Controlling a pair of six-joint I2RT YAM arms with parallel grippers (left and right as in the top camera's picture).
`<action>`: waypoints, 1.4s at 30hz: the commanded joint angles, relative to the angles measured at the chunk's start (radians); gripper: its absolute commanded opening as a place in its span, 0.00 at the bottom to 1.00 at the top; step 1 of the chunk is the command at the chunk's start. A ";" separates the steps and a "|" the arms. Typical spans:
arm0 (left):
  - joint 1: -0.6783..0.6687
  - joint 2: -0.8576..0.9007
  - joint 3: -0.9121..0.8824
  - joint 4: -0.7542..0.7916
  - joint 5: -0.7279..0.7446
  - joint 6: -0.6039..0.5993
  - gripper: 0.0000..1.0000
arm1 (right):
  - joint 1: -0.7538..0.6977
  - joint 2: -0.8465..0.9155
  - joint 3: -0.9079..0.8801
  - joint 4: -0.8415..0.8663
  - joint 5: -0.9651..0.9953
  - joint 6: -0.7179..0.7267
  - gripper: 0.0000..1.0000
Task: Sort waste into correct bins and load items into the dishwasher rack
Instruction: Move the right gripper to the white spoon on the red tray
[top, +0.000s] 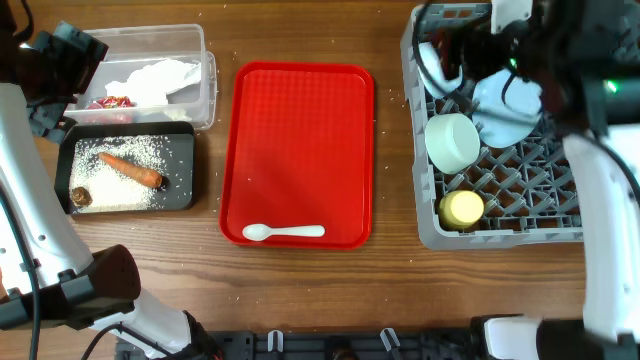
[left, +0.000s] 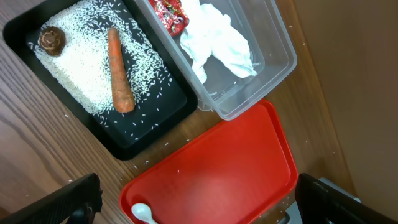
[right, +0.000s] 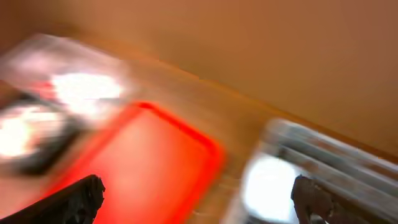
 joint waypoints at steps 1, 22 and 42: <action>0.003 0.002 0.002 0.000 -0.010 -0.017 1.00 | 0.081 0.037 -0.004 -0.068 -0.375 -0.029 1.00; 0.003 0.002 0.002 0.000 -0.010 -0.016 1.00 | 0.678 0.551 -0.006 -0.295 0.274 -0.084 0.82; 0.003 0.002 0.002 0.000 -0.010 -0.017 1.00 | 0.826 0.647 -0.103 -0.189 0.383 -0.184 0.78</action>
